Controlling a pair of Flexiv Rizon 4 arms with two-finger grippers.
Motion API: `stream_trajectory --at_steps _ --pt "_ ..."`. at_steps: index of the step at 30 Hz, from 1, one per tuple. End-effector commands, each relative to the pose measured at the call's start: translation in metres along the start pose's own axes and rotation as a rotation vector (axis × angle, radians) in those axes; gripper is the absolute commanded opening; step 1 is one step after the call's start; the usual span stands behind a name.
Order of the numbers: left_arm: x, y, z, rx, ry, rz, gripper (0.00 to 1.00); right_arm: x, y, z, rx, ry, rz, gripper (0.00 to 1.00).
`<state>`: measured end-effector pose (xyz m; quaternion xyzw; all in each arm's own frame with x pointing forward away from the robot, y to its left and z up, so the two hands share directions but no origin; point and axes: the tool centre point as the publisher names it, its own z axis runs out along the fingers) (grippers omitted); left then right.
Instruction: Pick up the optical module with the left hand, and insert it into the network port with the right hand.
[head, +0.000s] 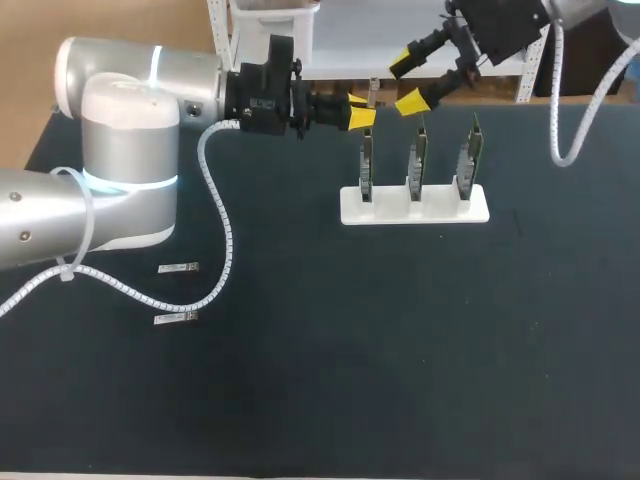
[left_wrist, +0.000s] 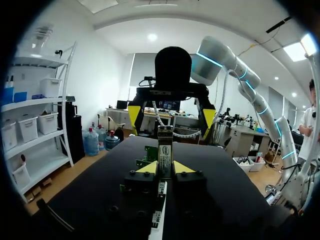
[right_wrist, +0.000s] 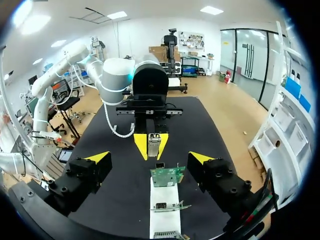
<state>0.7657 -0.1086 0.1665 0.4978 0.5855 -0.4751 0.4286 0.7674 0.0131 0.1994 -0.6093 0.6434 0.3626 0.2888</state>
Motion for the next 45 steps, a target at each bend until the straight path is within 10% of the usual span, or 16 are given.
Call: stream_trajectory --at_steps 1,12,45 --pt "0.001 -0.002 0.000 -0.006 -0.004 0.002 0.00 0.001 -0.004 0.002 -0.043 -0.021 0.003 1.00" --pt "0.001 -0.002 0.000 -0.006 -0.004 0.002 0.00 -0.004 -0.002 0.006 0.076 -0.092 0.043 1.00" --pt "0.001 -0.002 0.000 -0.006 -0.004 0.002 0.00 -0.018 -0.002 0.024 -0.006 -0.075 0.015 1.00"
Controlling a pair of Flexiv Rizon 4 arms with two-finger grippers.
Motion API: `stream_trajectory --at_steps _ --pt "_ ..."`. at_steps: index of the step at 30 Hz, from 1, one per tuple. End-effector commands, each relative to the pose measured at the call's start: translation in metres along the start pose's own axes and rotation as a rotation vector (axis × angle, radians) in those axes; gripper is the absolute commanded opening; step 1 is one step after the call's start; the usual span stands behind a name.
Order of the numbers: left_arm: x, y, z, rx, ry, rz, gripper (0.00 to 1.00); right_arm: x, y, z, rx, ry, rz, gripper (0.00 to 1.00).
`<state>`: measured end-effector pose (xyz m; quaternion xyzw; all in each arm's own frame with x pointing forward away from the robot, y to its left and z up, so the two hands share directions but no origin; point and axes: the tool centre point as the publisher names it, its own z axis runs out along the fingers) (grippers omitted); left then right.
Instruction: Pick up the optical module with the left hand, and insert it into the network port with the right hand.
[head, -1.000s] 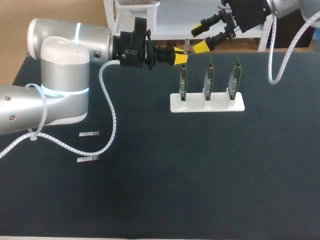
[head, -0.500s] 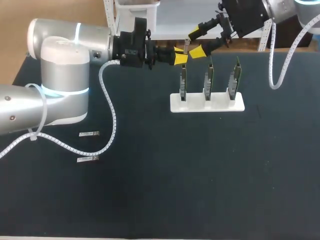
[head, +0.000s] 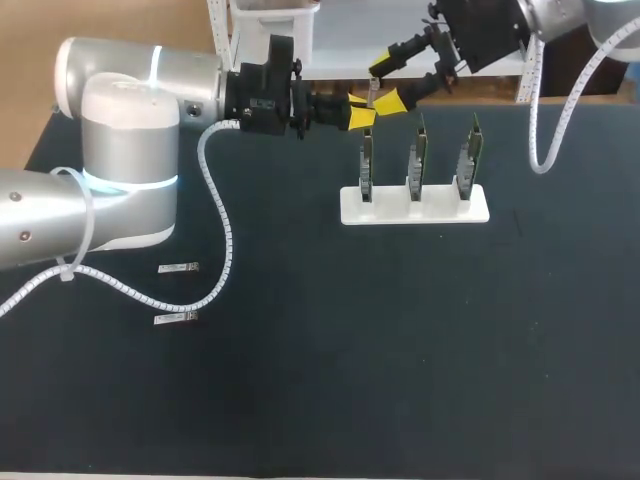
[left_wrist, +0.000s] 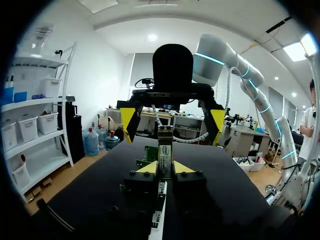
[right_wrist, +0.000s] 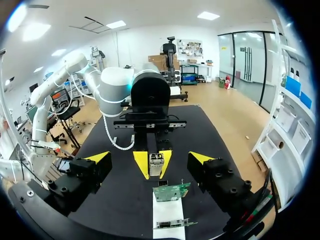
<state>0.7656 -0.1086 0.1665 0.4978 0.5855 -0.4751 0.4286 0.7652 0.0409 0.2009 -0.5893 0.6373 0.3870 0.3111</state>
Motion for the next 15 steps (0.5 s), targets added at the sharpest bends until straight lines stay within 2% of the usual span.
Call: stream_trajectory --at_steps 1,15 --pt "0.0010 -0.0017 0.0001 -0.006 -0.004 0.003 0.00 -0.0011 -0.0040 0.0019 -0.009 0.001 -0.002 1.00" --pt "0.0010 -0.0017 0.0001 -0.006 -0.004 0.003 0.00 -0.0014 -0.0027 0.0048 -0.008 -0.001 0.004 1.00"
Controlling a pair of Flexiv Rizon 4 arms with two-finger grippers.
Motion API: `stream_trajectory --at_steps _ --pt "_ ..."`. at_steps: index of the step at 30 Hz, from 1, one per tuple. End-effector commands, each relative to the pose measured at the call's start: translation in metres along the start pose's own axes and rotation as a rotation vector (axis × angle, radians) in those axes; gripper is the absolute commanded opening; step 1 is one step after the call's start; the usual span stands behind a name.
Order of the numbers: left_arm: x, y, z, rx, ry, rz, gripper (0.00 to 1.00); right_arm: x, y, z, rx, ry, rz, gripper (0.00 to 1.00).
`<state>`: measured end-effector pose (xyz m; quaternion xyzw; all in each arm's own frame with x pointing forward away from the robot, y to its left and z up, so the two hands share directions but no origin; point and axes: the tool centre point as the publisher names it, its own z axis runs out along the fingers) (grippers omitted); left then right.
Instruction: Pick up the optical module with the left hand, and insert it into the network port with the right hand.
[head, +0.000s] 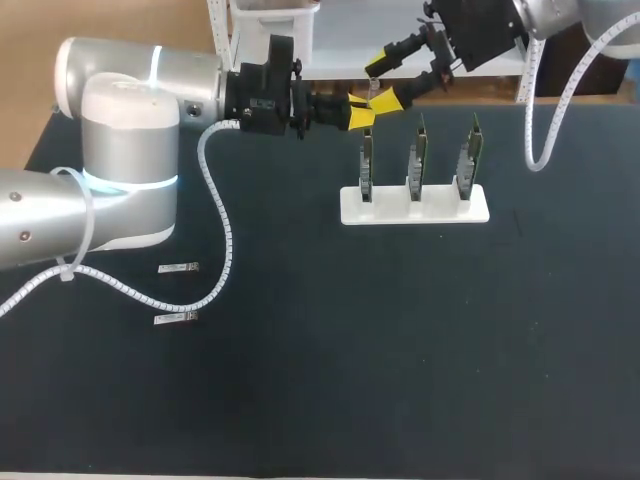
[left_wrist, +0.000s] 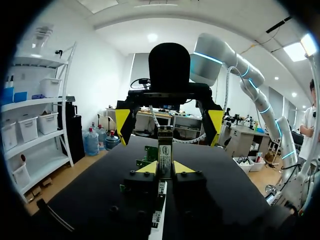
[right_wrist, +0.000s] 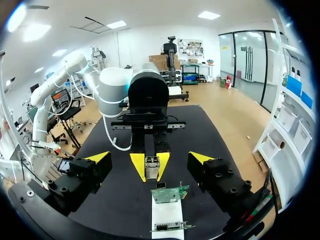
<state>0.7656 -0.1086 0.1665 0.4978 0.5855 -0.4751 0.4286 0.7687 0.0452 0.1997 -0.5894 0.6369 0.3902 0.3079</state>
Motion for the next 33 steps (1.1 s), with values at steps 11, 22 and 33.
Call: stream_trajectory --at_steps 11,22,33 --pt "0.0010 -0.0017 0.0001 -0.006 -0.004 0.003 0.00 -0.0004 0.0036 0.0028 -0.003 0.002 0.001 1.00" --pt "0.0010 -0.0017 0.0001 -0.006 -0.004 0.003 0.00 0.0001 0.0050 0.0022 0.013 0.003 0.003 0.00" --pt "0.0010 -0.0017 0.0001 -0.006 -0.004 0.003 0.00 0.0019 0.0081 0.0011 0.010 0.004 0.004 0.00"
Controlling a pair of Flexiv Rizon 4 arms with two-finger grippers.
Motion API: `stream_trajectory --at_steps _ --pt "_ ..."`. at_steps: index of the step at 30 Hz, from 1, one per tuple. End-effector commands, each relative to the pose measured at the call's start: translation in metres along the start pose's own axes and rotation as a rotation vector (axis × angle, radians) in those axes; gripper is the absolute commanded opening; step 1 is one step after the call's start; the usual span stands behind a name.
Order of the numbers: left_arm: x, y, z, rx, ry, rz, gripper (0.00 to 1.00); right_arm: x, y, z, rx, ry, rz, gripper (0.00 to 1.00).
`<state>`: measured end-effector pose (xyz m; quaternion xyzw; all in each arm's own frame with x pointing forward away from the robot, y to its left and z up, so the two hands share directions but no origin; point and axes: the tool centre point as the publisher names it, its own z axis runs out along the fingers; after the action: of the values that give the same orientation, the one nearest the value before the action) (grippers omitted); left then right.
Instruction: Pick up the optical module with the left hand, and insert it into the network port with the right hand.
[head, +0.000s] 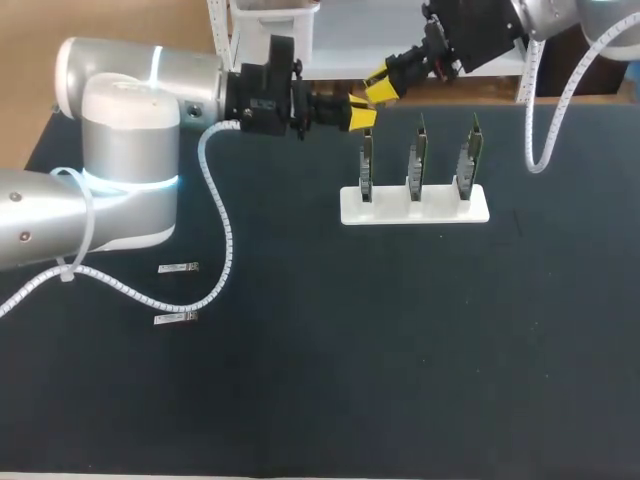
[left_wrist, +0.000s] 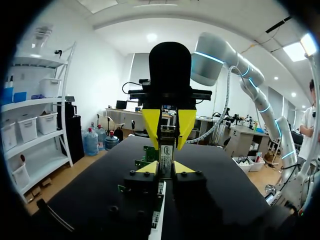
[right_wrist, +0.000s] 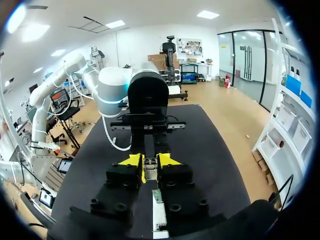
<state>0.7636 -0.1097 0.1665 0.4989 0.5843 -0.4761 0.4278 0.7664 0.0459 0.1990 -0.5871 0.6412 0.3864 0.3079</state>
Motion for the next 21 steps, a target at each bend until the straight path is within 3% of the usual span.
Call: stream_trajectory --at_steps 1,8,9,10,11,21 --pt "0.0009 0.0004 -0.0009 -0.010 -0.004 0.002 0.00 0.0017 0.0061 0.0000 0.000 -0.001 -0.001 0.00" --pt "0.0009 0.0004 -0.0009 -0.010 -0.004 0.002 0.00 0.0025 0.0071 0.0000 -0.002 -0.001 -0.005 0.00" --pt "0.0009 0.0004 -0.0009 -0.010 -0.004 0.002 0.23 0.0025 0.0072 0.0000 -0.002 -0.002 -0.005 0.00" --pt "0.0009 0.0004 -0.0009 -0.010 -0.004 0.002 0.96 0.0025 0.0074 0.0000 -0.002 -0.002 -0.006 0.00" --pt "0.0009 0.0004 -0.0009 -0.010 -0.004 0.002 1.00 0.0025 0.0076 0.0001 -0.003 -0.003 -0.006 0.00" --pt "0.0009 0.0004 -0.0009 -0.010 -0.004 0.002 1.00 0.0048 0.0088 -0.0023 0.007 -0.007 0.001 0.00"
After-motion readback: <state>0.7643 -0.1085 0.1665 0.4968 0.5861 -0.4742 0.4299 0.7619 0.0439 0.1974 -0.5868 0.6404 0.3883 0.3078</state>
